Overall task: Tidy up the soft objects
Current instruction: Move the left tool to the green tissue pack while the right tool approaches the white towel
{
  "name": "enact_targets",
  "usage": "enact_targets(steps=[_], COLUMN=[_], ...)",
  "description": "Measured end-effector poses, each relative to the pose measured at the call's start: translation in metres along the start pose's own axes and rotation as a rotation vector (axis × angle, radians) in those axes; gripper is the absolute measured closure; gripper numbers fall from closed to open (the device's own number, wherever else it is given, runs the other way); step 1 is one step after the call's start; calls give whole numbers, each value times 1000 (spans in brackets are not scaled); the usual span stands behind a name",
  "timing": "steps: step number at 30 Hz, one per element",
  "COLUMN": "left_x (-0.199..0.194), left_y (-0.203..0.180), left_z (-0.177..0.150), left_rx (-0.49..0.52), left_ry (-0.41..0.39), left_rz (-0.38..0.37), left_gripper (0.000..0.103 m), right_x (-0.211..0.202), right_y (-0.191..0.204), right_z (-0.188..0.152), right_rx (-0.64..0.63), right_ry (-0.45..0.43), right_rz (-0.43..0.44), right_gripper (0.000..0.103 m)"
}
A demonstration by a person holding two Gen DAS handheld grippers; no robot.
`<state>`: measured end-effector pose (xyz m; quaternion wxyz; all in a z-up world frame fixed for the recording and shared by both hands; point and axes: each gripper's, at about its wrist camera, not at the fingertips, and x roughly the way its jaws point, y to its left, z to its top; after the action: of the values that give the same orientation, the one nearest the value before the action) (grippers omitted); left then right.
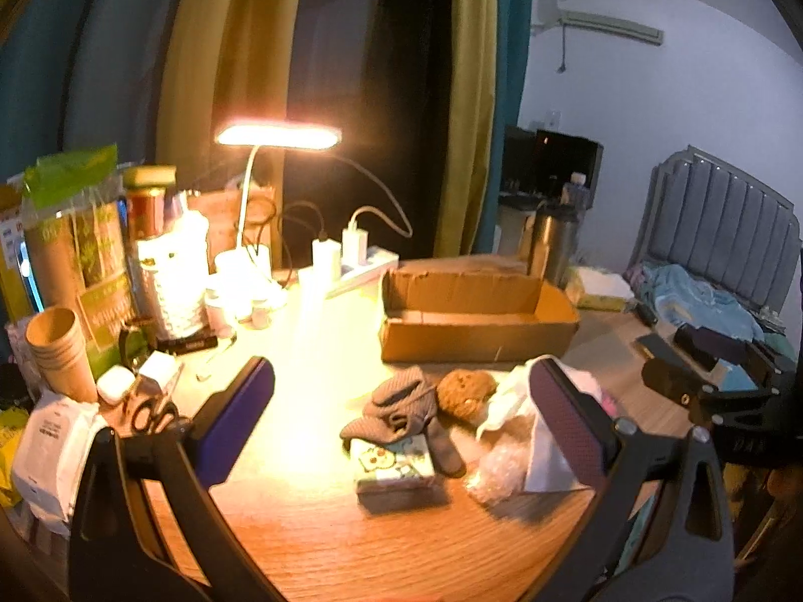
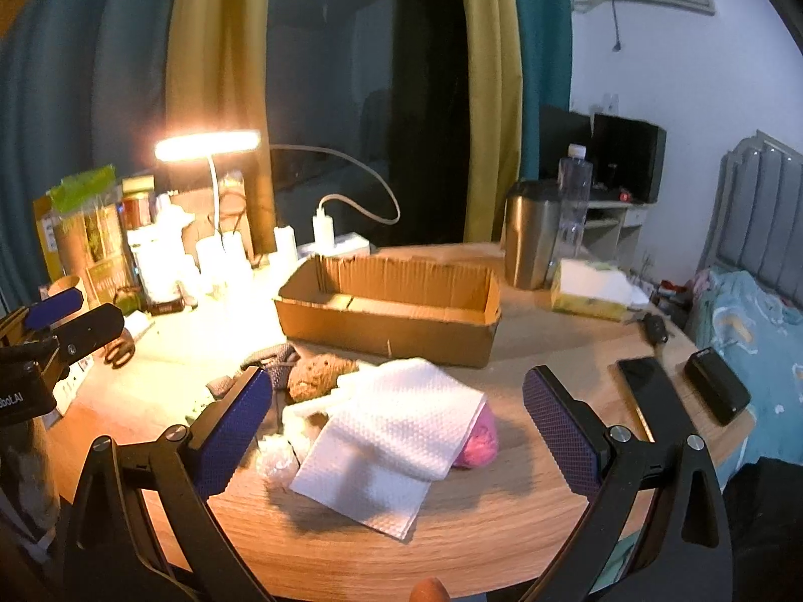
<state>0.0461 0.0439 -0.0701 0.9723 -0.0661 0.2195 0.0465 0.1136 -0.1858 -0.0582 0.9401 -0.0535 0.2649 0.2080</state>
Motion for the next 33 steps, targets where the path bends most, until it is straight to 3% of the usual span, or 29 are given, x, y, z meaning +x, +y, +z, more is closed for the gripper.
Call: enact_targets(steps=[17,33], left_x=[81,132], left_y=[10,12], left_z=[-37,-68], left_rx=[-9,7], left_ry=[216,383], left_rz=[31,65], left_gripper=[1,1], right_x=[72,109], right_y=[-9,-28], right_z=[-25,-45], right_rx=[22,41], right_ry=[169,256], right_rz=[27,29], right_gripper=[1,3])
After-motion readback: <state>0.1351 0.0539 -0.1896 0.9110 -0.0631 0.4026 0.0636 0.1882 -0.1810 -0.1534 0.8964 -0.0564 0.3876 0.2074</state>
